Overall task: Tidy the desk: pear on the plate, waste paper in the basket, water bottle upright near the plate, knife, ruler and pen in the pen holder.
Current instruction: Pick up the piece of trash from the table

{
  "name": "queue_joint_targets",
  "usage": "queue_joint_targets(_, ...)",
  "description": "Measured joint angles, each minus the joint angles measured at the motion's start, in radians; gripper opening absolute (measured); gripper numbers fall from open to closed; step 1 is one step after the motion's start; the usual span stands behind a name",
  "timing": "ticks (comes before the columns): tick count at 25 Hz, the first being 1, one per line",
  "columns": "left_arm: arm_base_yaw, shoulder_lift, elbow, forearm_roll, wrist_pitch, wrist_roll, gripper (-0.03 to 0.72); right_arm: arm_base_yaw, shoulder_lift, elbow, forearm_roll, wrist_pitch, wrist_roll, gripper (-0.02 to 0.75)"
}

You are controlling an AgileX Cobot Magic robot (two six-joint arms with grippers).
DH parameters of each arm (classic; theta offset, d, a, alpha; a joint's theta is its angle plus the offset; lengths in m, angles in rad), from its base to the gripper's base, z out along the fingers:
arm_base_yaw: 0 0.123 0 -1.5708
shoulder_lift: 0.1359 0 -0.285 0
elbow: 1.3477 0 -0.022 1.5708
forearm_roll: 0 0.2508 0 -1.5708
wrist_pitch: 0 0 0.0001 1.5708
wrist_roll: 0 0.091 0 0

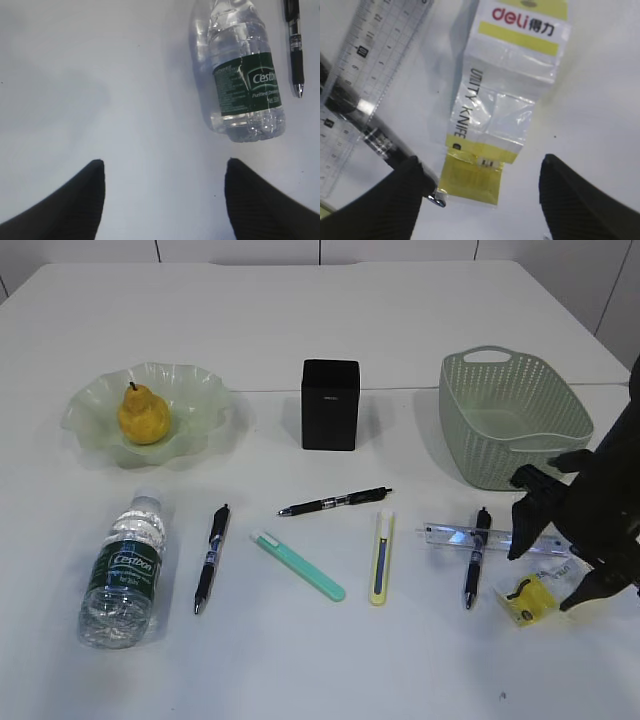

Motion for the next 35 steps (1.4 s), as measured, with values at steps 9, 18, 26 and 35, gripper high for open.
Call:
queue_joint_targets(9,0.0,0.0,0.0,0.0,-0.008,0.0,0.528,0.0,0.007,0.0,-0.012,-0.049,0.03,0.538)
queue_joint_targets(18,0.0,0.0,0.0,0.0,-0.014,0.0,0.528,0.0,0.013,0.0,-0.056,-0.051,0.067,0.537)
queue_joint_targets(26,0.0,0.0,0.0,0.0,-0.014,0.0,0.528,0.0,0.04,0.0,-0.072,-0.057,0.07,0.537)
queue_joint_targets(35,0.0,0.0,0.0,0.0,-0.016,0.0,0.528,0.0,0.073,0.0,-0.081,-0.073,0.071,0.537)
